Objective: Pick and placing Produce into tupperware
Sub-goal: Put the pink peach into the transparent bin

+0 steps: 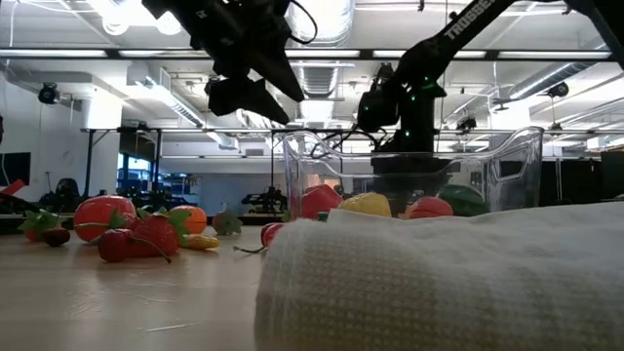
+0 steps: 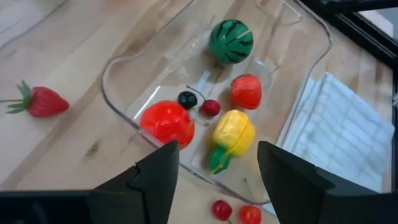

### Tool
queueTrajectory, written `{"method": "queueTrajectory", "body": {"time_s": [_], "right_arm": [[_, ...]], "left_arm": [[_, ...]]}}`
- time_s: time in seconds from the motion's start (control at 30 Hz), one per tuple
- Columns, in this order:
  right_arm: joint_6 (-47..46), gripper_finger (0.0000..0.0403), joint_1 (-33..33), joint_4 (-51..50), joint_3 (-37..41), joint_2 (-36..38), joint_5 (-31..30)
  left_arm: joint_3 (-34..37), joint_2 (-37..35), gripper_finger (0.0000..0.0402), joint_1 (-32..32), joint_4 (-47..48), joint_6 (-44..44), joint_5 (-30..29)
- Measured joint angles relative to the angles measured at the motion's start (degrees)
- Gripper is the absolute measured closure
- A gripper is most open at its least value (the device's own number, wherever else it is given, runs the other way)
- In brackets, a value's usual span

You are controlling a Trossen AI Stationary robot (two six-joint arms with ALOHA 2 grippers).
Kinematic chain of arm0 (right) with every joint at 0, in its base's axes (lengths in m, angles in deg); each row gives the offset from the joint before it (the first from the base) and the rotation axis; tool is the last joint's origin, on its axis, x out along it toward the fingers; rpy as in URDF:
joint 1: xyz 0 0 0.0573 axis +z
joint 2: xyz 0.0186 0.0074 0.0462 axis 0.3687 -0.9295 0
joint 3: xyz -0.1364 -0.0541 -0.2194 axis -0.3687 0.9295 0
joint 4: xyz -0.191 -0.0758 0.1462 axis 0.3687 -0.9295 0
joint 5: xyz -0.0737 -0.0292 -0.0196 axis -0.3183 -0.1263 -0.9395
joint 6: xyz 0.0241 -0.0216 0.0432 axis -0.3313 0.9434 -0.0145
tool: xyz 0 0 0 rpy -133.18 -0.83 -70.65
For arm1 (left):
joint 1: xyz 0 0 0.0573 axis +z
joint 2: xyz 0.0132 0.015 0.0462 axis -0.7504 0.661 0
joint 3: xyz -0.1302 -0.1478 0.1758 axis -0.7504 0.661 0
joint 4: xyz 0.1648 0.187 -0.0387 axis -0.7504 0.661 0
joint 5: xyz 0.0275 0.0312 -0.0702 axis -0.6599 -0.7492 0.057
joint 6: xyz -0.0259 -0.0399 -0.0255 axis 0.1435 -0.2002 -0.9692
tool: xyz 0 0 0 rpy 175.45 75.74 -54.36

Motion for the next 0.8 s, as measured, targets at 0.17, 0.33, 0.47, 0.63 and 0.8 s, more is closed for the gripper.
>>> {"method": "queueTrajectory", "body": {"time_s": [0.17,0.33,0.47,0.63,0.8], "right_arm": [[0.1,0.0038,-0.22,0.9,-0.02,-0.78,-2.6],[1.05,0.0038,-0.54,1.35,-0.02,-0.83,-4.94],[1.35,0.0046,-1.19,2.66,0.02,-0.83,-3.24],[0.48,0.0075,-2.34,2.74,0.19,-0.83,-1.9],[0.97,0.0076,-2.76,4.03,0.43,-0.83,-2.03]], "left_arm": [[0.87,-0.77,0.0198,0.09,1.14,0.9,0.0],[2.42,-2.14,0.0198,0.4,0.53,0.92,-0.09],[2.78,-2.48,0.0198,0.45,0.36,0.92,-0.37],[2.82,-2.48,0.0198,0.44,0.38,0.94,-0.37],[2.99,-2.48,0.0198,0.44,0.46,1.47,-0.4]]}}
